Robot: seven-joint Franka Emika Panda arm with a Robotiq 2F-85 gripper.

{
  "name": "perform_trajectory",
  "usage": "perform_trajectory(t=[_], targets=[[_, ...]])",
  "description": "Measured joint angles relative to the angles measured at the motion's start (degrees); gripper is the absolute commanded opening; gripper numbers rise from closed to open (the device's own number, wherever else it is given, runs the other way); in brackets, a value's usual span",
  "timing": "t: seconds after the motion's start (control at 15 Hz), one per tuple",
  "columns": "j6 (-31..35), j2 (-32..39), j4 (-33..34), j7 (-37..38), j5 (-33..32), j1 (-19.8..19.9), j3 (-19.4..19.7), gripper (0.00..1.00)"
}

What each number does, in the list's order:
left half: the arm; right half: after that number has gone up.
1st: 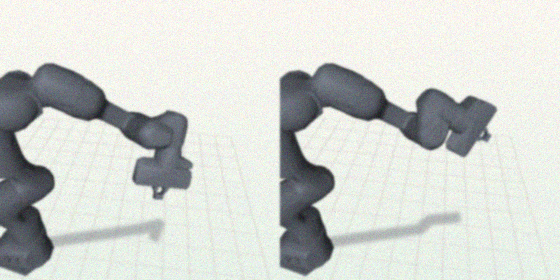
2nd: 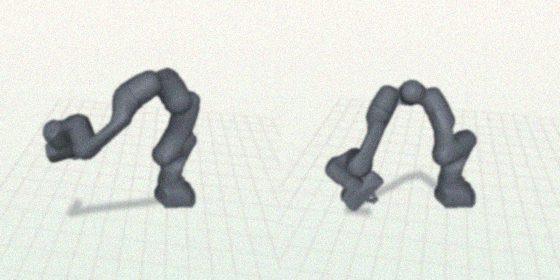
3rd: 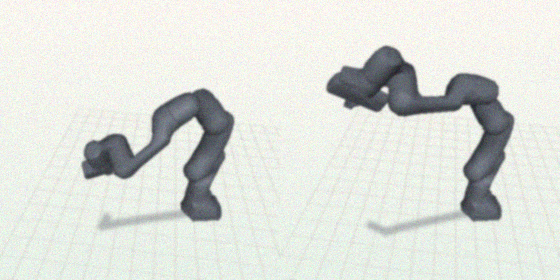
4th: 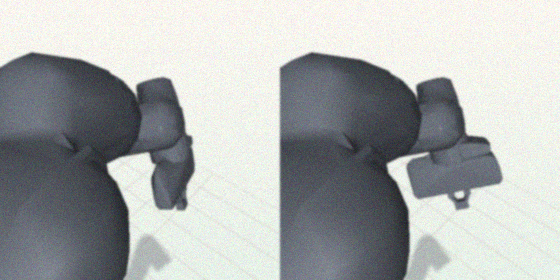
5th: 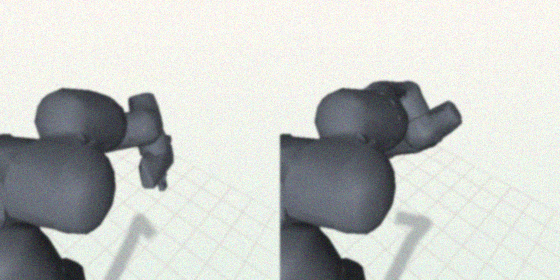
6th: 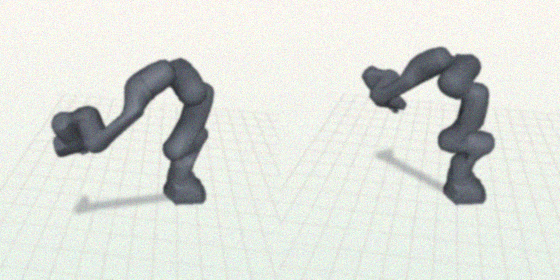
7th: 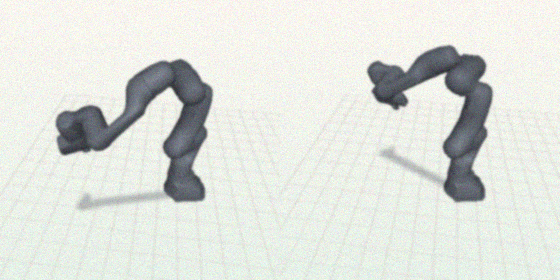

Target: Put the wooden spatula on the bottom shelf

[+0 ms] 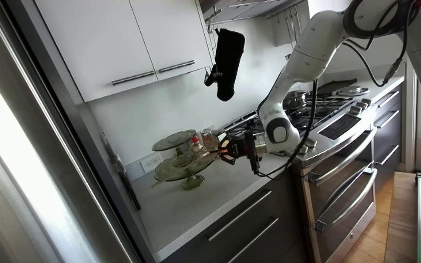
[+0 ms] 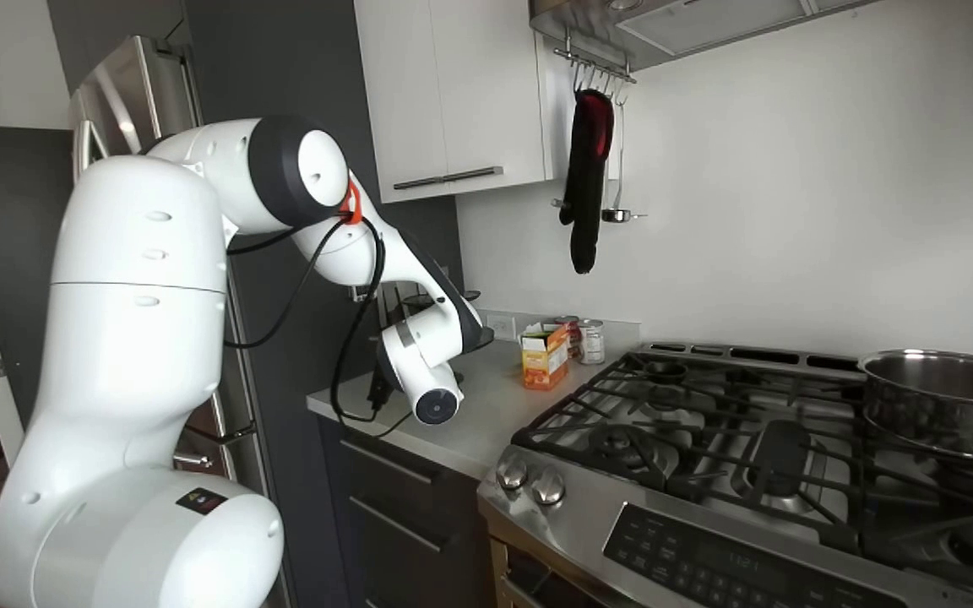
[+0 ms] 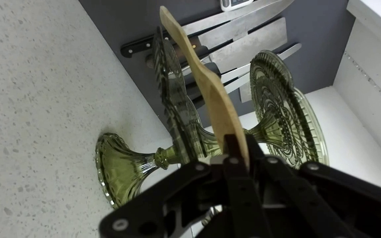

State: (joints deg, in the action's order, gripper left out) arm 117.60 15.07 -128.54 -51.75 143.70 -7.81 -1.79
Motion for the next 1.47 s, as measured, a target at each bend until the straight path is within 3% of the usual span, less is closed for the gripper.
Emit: perform_trajectory(t=[0.4,0.47,0.8,1.07,1.33,1.47], targets=[[0.5,0.5,1.1,-1.1,0.0,3.0,-1.4,0.02],[0.6,0.6,1.2,-1.3,0.0,3.5,-1.8,0.31],[0.7,1.7,1.6,-1.6,0.0,4.8,-3.5,0.55],[0.7,1.7,2.7,-1.7,0.0,4.9,-4.3,0.53],[1.0,1.7,2.7,-2.4,0.0,5.1,-4.7,0.37],[1.9,1.6,2.7,-3.3,0.0,5.2,-4.8,0.46]])
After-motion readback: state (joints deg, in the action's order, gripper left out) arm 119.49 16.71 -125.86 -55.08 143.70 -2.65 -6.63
